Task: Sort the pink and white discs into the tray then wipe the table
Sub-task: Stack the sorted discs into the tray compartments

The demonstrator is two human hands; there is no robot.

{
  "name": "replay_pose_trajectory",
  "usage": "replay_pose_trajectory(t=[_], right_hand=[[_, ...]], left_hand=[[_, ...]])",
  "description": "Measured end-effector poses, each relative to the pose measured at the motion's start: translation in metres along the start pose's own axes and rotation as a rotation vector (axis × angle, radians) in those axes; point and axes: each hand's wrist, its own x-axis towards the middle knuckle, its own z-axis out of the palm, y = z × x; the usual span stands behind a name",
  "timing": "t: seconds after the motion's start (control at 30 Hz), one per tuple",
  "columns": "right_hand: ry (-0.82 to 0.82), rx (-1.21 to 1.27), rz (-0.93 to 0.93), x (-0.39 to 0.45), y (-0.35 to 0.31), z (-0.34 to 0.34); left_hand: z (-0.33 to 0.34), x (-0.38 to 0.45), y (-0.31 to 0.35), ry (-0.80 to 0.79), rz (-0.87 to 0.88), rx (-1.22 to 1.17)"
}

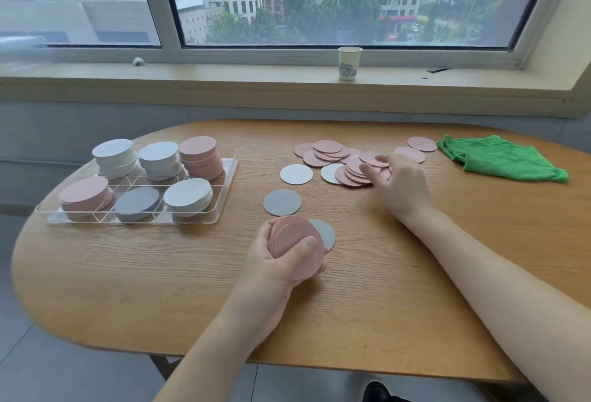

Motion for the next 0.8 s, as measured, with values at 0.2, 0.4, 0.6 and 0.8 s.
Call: replay_pose_trajectory(t=[0.2,0.4,0.6,0.8], right_hand=[[-0.067,-0.164,0.236,0.035,0.008,0.012],[-0.188,-0.203,0.29,0.045,0.011,0.013],[-0.17,-0.018,0.314,0.041,0.009,0.005],[-0.208,0.153,0.128,0.014,-0.002,-0.01]], left_hand=[[-0.006,0.004,-0.002,-0.024,-0.03,-0.015],[-0.008,0.008,-0.004,-0.035,-0.039,-0.01],[-0.009,0.008,-0.005,-0.028,-0.053,0.004],[-0.007,0.008,-0.003,-0.021,-0.059,0.005]])
